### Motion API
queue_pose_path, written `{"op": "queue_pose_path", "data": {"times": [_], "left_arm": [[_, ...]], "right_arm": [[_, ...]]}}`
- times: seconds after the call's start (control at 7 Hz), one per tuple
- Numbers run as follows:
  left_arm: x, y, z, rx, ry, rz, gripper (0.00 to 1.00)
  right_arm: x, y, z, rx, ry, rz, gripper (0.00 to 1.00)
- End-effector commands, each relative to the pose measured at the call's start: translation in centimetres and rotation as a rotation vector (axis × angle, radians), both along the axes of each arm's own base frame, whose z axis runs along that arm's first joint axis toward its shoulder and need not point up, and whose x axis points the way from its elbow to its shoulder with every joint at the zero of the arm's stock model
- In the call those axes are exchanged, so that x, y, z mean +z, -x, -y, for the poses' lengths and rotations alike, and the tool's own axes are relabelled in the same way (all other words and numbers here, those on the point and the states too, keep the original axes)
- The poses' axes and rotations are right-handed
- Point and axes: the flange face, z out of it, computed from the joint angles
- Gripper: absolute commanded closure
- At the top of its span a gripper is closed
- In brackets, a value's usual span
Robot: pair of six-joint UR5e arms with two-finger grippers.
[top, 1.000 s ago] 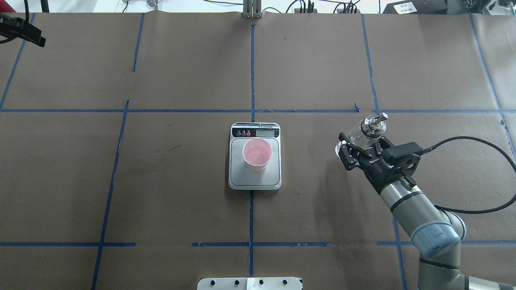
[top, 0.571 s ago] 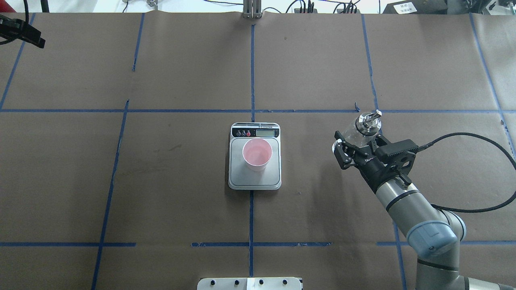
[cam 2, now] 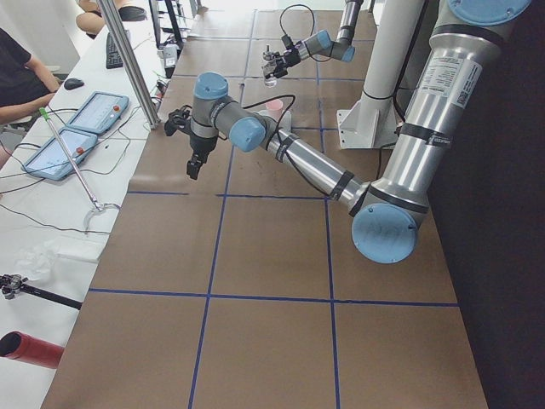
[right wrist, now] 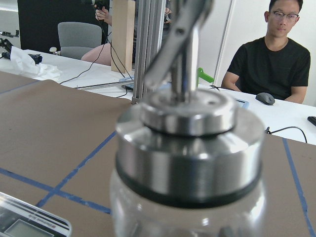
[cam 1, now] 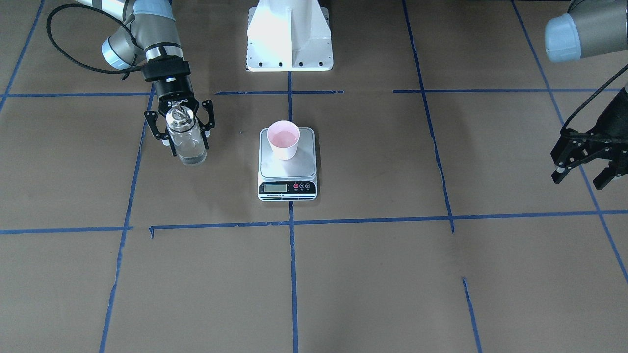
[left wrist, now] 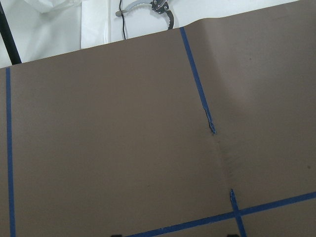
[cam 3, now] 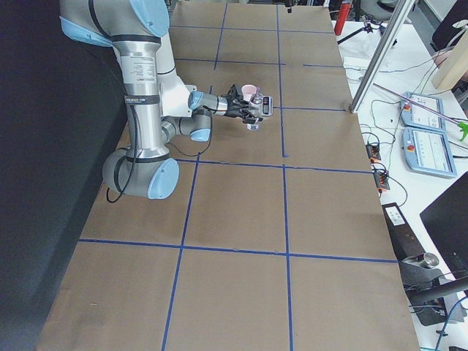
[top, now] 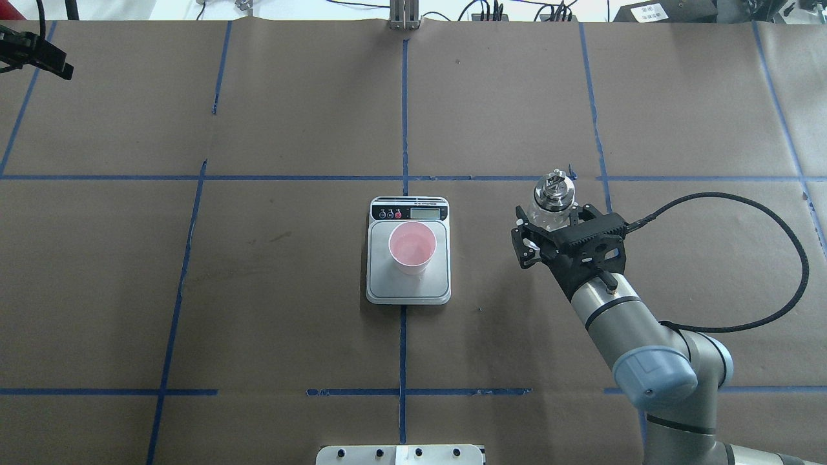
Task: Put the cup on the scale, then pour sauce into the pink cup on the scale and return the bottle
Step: 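Move the bottle over the pink cup and tilt its spout down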
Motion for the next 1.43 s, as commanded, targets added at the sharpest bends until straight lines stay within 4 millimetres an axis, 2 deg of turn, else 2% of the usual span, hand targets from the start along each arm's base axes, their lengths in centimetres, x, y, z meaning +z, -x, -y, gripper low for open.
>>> {"op": "queue_pose_path", "data": {"times": [0.0, 0.14, 0.29, 0.57, 0.71, 0.86, 1.29], "left_arm": [[0.1, 0.0, 0.0, 0.002, 0.005, -0.001, 0.23], [0.2, -0.1, -0.1, 0.011, 0.010, -0.011, 0.21], [0.5, -0.2, -0.4, 0.029, 0.025, -0.031, 0.21], [0.6, -0.3, -0.5, 0.032, 0.028, -0.034, 0.21], [0.6, -0.3, -0.5, 0.032, 0.028, -0.034, 0.21], [0.5, -0.3, -0.5, 0.033, 0.026, -0.035, 0.21], [0.5, -0.3, -0.5, 0.033, 0.026, -0.035, 0.21]], "right_arm": [[-0.8, 0.6, 0.1, -0.001, -0.035, -0.097, 1.00], [-1.4, 0.6, 0.4, 0.015, -0.086, -0.210, 1.00], [-3.1, 1.5, 0.8, 0.004, -0.132, -0.302, 1.00], [-3.7, 2.5, 0.6, 0.003, -0.144, -0.347, 1.00], [-3.8, 2.9, 0.7, -0.017, -0.166, -0.504, 1.00], [-5.2, 3.5, 1.0, -0.024, -0.187, -0.571, 1.00], [-4.8, 4.3, 1.2, -0.049, -0.247, -0.823, 1.00]]}}
